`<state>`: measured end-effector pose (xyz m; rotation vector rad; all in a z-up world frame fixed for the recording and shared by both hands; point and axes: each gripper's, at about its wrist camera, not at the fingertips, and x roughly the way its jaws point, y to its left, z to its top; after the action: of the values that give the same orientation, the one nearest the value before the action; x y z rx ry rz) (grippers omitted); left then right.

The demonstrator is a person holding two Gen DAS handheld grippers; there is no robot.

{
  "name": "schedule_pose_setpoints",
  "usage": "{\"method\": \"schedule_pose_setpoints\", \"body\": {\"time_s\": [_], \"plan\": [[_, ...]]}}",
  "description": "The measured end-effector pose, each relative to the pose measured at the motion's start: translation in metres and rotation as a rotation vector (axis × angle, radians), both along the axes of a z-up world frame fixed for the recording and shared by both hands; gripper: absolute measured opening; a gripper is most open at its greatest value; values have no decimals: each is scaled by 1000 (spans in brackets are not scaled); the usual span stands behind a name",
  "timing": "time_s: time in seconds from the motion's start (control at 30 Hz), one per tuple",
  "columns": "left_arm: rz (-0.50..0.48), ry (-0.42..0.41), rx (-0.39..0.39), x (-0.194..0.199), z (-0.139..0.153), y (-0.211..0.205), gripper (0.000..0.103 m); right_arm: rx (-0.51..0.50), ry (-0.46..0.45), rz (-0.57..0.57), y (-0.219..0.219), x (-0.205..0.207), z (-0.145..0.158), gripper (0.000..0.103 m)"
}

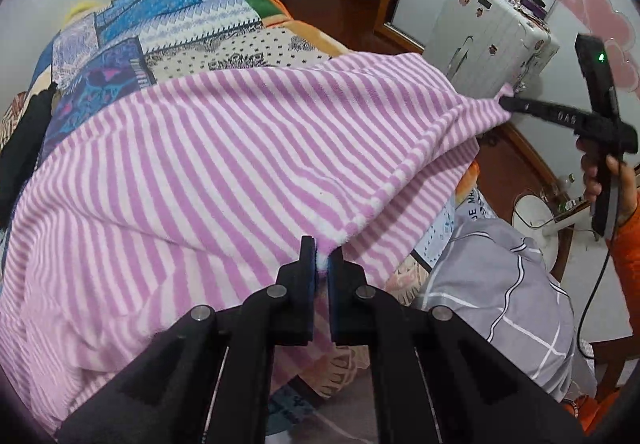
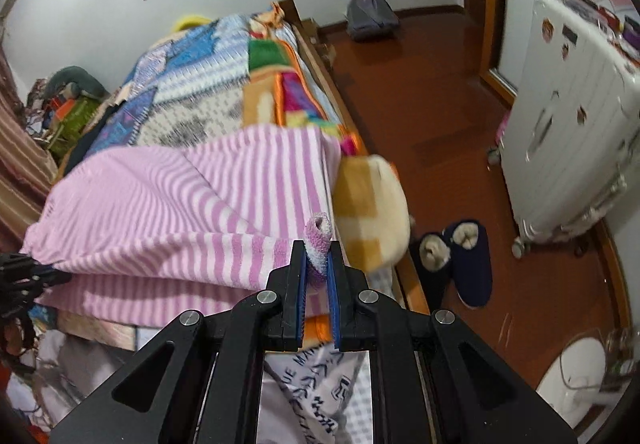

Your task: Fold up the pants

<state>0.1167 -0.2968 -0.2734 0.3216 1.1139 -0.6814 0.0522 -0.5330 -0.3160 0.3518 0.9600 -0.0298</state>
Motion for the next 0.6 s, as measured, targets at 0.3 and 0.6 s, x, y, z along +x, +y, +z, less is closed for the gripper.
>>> {"method": "schedule_pose_setpoints", "body": {"time_s": [0.3,0.6], "plan": [[15,-12,-7,-8,1,-1,12,-7,68,-28,5,-7,-39,10],[7,-43,-58,-21,24,-1,22,-69,97,-53,3,-15,-33,15]]}}
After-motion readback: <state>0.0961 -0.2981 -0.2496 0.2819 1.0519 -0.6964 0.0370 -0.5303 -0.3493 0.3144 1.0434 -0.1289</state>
